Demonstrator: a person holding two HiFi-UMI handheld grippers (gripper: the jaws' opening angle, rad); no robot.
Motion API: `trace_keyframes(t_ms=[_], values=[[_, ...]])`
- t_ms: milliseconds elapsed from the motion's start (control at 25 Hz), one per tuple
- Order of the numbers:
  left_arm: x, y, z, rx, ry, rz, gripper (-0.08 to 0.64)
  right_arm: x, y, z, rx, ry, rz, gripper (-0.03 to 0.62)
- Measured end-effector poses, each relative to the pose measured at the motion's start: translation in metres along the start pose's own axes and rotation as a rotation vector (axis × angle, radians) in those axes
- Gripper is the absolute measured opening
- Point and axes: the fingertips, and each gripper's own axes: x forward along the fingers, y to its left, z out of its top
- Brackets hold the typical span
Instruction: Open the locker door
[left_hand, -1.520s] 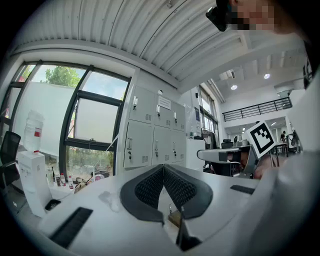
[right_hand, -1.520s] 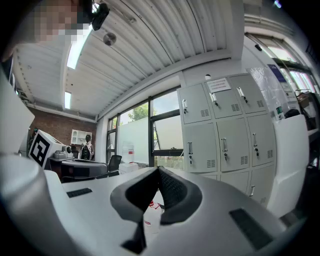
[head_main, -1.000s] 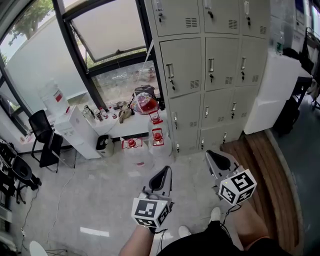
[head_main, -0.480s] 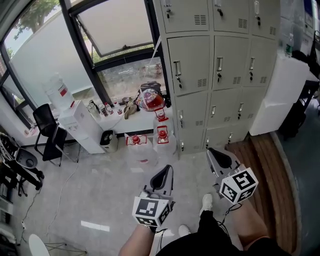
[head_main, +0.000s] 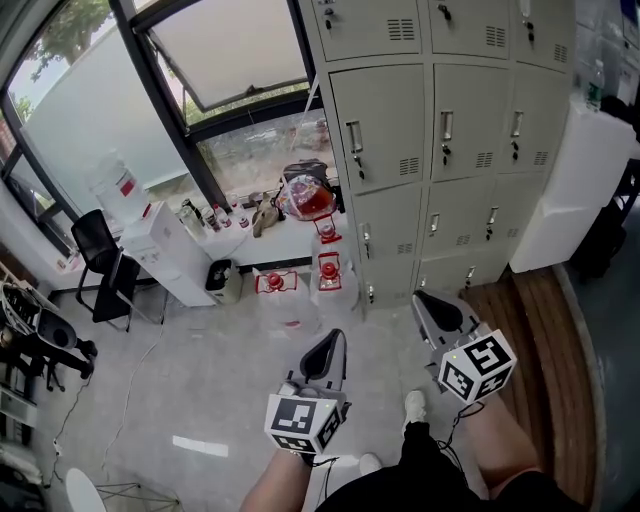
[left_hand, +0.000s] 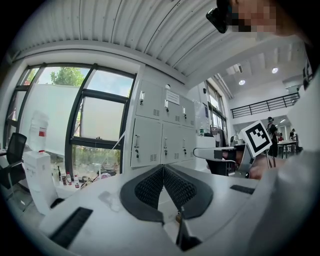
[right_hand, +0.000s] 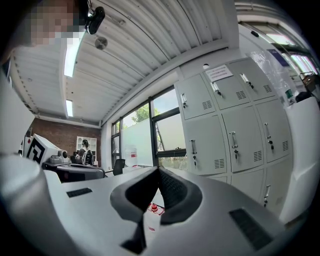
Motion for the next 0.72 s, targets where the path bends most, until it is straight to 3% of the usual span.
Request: trace_keyframes(t_ms=[720], values=[[0.141, 0.024, -0.003, -0.032, -0.005, 0.052, 0.017, 0.090, -0.119, -0.001, 0.001, 0.046, 0.058, 0.054]])
